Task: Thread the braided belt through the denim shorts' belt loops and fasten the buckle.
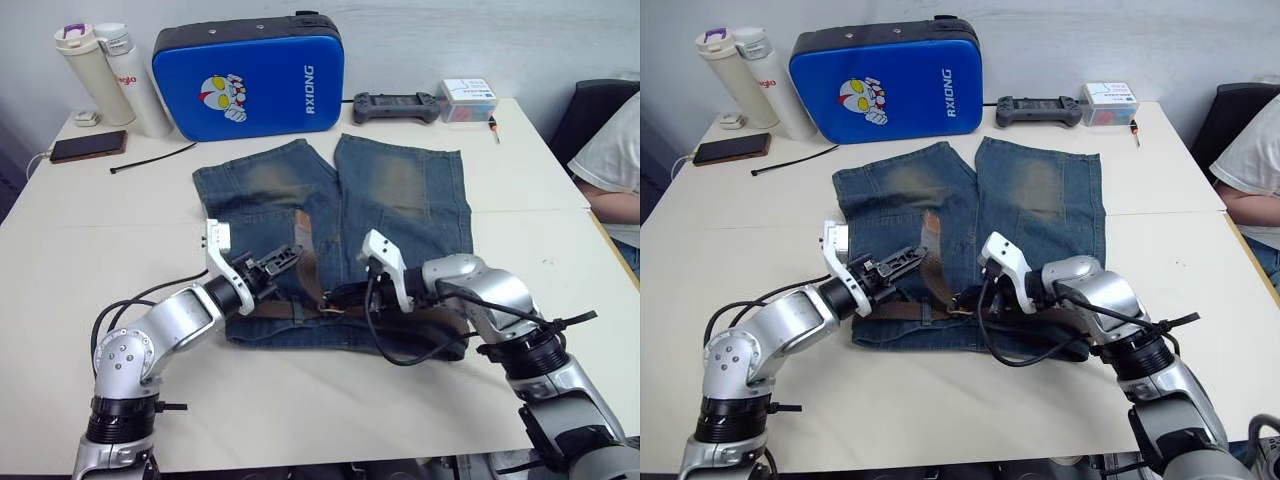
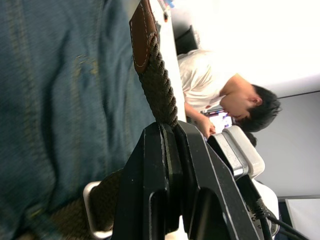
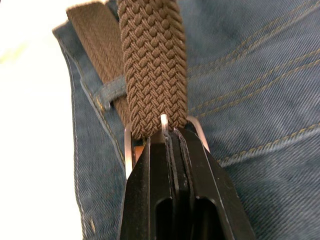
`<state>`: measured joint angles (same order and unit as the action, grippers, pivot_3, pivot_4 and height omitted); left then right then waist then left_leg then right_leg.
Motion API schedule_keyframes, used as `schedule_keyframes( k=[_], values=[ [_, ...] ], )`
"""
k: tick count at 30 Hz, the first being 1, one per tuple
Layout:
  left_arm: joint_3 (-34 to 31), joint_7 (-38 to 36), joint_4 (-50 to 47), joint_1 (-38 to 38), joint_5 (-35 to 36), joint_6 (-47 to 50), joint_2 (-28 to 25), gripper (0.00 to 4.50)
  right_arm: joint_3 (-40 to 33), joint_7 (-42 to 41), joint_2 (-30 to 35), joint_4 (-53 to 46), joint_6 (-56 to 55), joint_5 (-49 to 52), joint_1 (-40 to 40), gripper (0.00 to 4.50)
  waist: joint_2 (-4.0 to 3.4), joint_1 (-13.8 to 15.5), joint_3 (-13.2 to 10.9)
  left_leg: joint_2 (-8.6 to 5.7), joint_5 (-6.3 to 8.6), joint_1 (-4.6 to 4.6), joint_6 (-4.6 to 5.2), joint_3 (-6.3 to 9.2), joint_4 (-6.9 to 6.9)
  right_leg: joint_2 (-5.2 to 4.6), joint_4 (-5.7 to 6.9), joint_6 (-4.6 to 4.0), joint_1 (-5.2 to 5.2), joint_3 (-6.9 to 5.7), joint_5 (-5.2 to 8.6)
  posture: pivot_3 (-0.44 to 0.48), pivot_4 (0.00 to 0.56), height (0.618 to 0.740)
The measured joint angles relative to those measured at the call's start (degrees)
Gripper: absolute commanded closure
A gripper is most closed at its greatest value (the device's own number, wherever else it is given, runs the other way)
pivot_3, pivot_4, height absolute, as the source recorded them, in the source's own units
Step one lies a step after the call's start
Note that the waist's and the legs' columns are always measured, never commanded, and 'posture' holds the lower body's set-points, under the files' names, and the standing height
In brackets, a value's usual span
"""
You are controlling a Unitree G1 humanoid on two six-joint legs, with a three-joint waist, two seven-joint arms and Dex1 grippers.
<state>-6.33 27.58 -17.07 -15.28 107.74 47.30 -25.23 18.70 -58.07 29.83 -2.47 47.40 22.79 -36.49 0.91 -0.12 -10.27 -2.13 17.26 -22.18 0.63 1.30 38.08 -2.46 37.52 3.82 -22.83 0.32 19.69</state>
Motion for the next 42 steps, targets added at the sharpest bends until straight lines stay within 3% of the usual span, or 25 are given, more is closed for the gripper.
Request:
schedule_keyframes(
  k=[21, 26, 31, 42],
  values=[
    [-0.31, -1.65, -0.13, 0.85, 1.36, -1.53, -3.62, 4.50, 5.45, -4.99, 0.01, 3.01, -10.08, -7.28, -1.80, 4.47, 0.00, -0.38, 0.00, 0.03, 0.00, 0.11, -0.01, 0.00, -0.08, 0.01, -0.01, -0.05, 0.04, 0.01, 0.02, 0.000, 0.150, 0.740],
    [1.27, -1.96, 1.89, -3.21, 1.11, -1.27, -2.73, 4.50, 8.53, -5.00, -1.14, 3.25, -9.83, -11.20, -4.21, 4.47, 0.02, -0.94, 0.02, 0.03, -0.02, 0.34, -0.05, 0.00, -0.16, 0.01, -0.01, -0.06, 0.25, 0.00, 0.03, 0.000, 0.150, 0.740],
    [4.81, -2.18, 6.03, -8.95, -0.57, -0.20, 0.23, 4.50, 11.24, -4.95, -1.78, 2.48, -7.28, -14.01, -6.14, 4.47, 0.06, -1.46, 0.13, 0.03, -0.06, 1.15, -0.13, -0.01, -0.65, 0.02, -0.22, -0.11, 0.87, 0.01, 0.06, 0.000, 0.150, 0.740],
    [5.57, -7.97, 16.41, -16.12, -6.55, 5.24, 2.55, 4.50, 13.42, -4.88, 0.08, -2.47, -8.86, -20.08, -5.57, 4.47, -0.01, -0.82, 0.30, 0.00, -0.09, 1.38, -0.18, 0.19, -0.80, 0.01, -0.55, -0.09, 1.28, -0.18, 0.05, 0.000, 0.150, 0.740]
  ],
)
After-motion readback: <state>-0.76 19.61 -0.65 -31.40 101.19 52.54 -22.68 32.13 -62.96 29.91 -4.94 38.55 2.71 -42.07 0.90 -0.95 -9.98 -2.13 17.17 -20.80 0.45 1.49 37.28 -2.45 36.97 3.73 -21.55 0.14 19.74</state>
